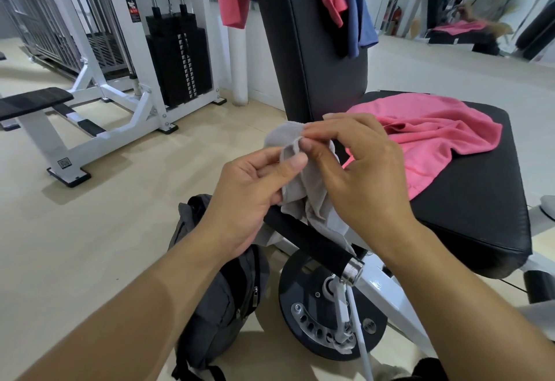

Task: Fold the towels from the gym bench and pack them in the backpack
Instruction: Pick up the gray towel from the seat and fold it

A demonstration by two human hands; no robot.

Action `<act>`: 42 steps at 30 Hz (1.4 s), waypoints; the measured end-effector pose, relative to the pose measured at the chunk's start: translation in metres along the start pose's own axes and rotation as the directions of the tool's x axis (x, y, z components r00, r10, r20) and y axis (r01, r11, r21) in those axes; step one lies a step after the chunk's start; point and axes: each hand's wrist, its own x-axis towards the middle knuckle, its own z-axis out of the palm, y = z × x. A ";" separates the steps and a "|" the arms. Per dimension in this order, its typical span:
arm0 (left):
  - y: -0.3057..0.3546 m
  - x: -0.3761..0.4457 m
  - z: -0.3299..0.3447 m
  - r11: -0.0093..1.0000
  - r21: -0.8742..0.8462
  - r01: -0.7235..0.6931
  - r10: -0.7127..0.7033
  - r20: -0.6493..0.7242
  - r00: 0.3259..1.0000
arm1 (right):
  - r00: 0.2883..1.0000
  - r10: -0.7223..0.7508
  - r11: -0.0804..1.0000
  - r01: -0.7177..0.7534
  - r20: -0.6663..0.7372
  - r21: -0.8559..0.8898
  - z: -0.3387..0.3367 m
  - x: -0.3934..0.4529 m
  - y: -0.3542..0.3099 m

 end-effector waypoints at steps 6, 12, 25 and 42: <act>-0.001 0.003 -0.004 1.000 -0.001 -0.018 0.017 -0.194 0.981 | 0.991 0.123 0.992 -0.125 0.059 0.030 -0.007 0.005 -0.007; 0.002 -0.003 -0.005 0.990 0.085 -0.110 0.126 -0.211 0.969 | 0.913 0.210 0.932 -0.295 0.349 0.210 -0.014 0.009 -0.017; -0.003 -0.018 0.000 0.931 0.298 -0.211 0.258 -0.127 0.958 | 0.886 0.275 0.896 -0.377 0.374 0.235 -0.015 0.009 -0.020; 0.061 -0.004 -0.031 0.937 0.157 -0.311 0.349 -0.433 0.831 | 0.872 0.020 0.996 -0.062 0.489 0.069 -0.042 0.002 -0.034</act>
